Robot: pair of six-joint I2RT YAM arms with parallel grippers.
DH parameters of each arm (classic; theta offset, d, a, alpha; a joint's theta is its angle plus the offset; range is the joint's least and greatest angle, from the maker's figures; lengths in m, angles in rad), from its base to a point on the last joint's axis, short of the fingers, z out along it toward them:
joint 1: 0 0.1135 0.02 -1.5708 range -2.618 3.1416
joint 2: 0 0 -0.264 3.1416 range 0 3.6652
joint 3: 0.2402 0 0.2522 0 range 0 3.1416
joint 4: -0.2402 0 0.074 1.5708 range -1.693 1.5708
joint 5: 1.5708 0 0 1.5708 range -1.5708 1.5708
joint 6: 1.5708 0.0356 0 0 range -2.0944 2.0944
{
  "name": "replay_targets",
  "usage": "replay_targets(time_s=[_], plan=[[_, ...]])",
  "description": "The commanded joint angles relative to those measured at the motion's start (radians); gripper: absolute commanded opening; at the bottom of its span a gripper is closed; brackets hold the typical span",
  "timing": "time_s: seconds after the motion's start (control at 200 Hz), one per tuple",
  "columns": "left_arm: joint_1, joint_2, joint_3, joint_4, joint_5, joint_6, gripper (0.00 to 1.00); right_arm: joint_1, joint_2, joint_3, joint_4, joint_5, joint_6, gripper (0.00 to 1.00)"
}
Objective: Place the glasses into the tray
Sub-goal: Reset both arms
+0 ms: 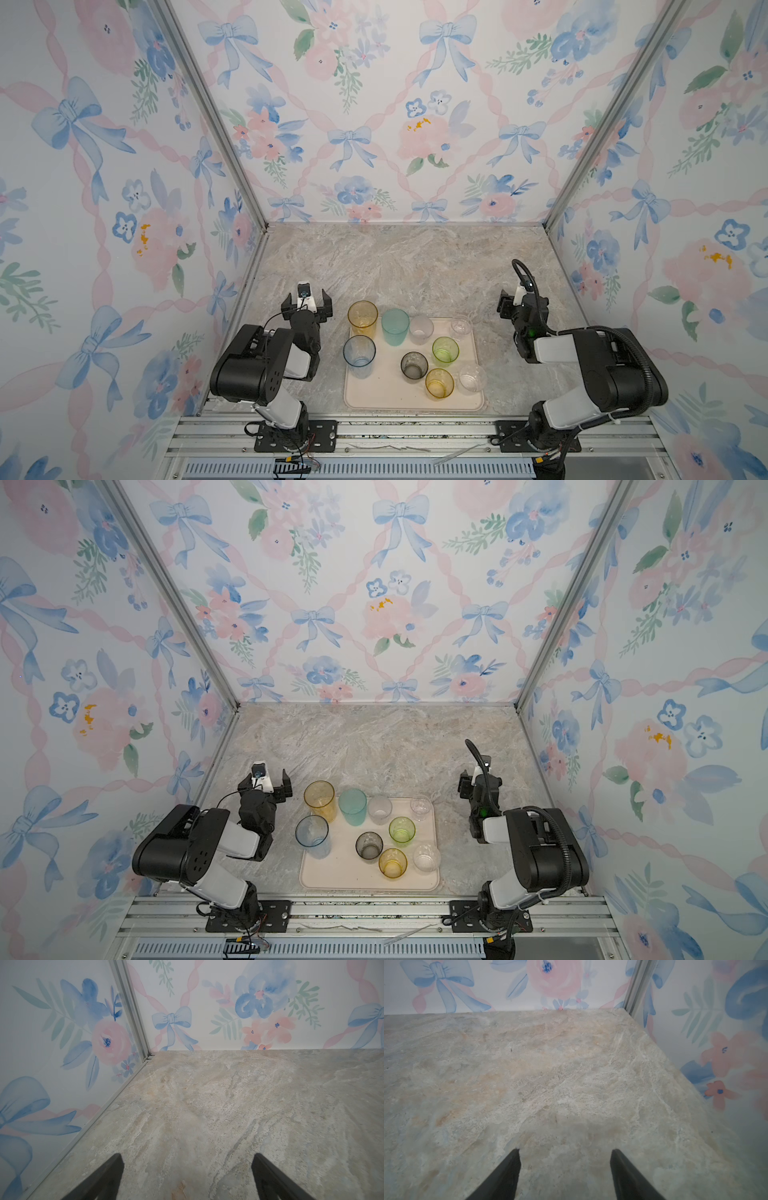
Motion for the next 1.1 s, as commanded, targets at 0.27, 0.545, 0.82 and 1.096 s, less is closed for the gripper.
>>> replay_targets(time_s=[0.27, 0.545, 0.82, 1.096], plan=[[0.02, -0.007, 0.02, -0.022, 0.031, -0.008, 0.98, 0.01, 0.003, 0.016, 0.031, 0.036, -0.016, 0.97], [0.019, -0.008, 0.019, -0.022, 0.031, -0.008, 0.98, 0.012, 0.003, 0.016, 0.032, 0.037, -0.017, 0.97], [0.019, -0.006, 0.021, -0.023, 0.033, -0.007, 0.98, 0.012, 0.003, 0.016, 0.032, 0.039, -0.019, 0.97], [0.019, -0.007, 0.022, -0.024, 0.035, -0.006, 0.98, 0.014, 0.003, 0.015, 0.035, 0.044, -0.02, 0.97]])
